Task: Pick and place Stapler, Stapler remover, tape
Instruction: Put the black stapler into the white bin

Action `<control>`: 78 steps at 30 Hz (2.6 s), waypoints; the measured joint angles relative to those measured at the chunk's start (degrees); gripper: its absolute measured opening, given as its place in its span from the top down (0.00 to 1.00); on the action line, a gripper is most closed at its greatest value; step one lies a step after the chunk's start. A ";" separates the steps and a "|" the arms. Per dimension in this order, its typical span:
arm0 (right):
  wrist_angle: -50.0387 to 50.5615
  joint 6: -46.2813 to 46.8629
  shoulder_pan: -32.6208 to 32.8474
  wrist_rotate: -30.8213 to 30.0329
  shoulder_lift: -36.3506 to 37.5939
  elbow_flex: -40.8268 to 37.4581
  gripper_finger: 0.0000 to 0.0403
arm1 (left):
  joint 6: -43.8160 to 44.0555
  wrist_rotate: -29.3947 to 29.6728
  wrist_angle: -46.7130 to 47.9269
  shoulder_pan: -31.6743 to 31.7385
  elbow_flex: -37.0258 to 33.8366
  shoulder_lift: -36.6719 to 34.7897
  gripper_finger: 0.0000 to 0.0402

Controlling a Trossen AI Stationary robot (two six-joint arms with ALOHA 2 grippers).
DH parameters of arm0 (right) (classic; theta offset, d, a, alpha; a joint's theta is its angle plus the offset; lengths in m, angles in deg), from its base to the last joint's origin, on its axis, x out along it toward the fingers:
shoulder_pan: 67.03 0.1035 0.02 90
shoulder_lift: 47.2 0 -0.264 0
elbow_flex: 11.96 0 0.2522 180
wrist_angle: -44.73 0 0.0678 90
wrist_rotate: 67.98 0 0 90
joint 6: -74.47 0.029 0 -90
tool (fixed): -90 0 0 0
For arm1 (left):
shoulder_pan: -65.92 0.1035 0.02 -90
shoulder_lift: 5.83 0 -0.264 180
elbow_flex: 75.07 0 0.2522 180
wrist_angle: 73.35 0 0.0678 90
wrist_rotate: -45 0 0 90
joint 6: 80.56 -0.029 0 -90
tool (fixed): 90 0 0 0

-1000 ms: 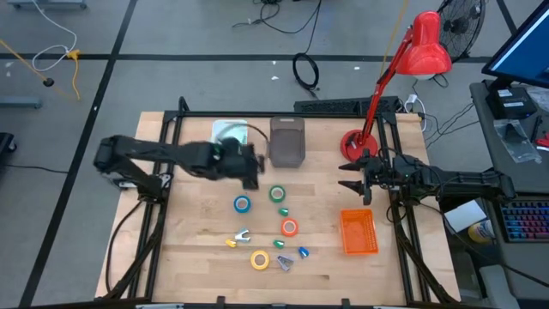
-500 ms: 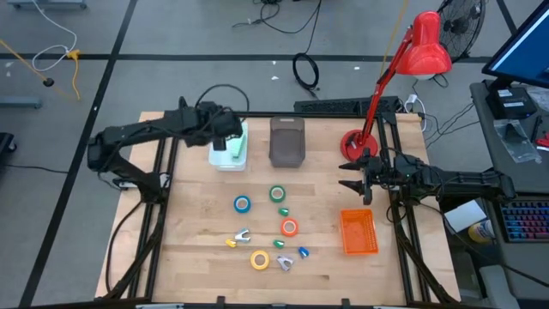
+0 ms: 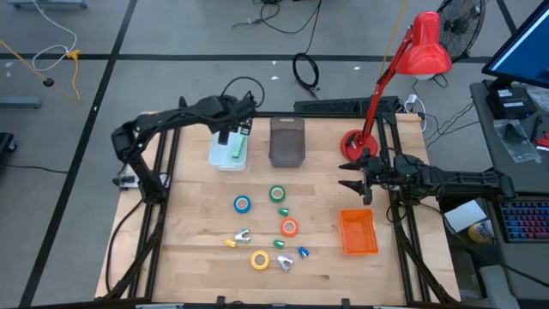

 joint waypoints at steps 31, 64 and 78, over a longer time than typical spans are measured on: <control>0.00 0.00 0.00 -1.51 -0.01 0.00 0.40 | -1.44 -11.51 -5.89 0.95 -9.62 0.83 0.66; -0.24 0.02 0.00 -1.47 -0.01 -0.02 0.40 | -2.87 -13.24 -11.93 3.52 -13.57 0.81 0.66; -0.24 0.02 0.00 -1.41 -0.01 -0.02 0.40 | -3.01 -13.22 -11.94 3.52 -13.57 0.81 0.33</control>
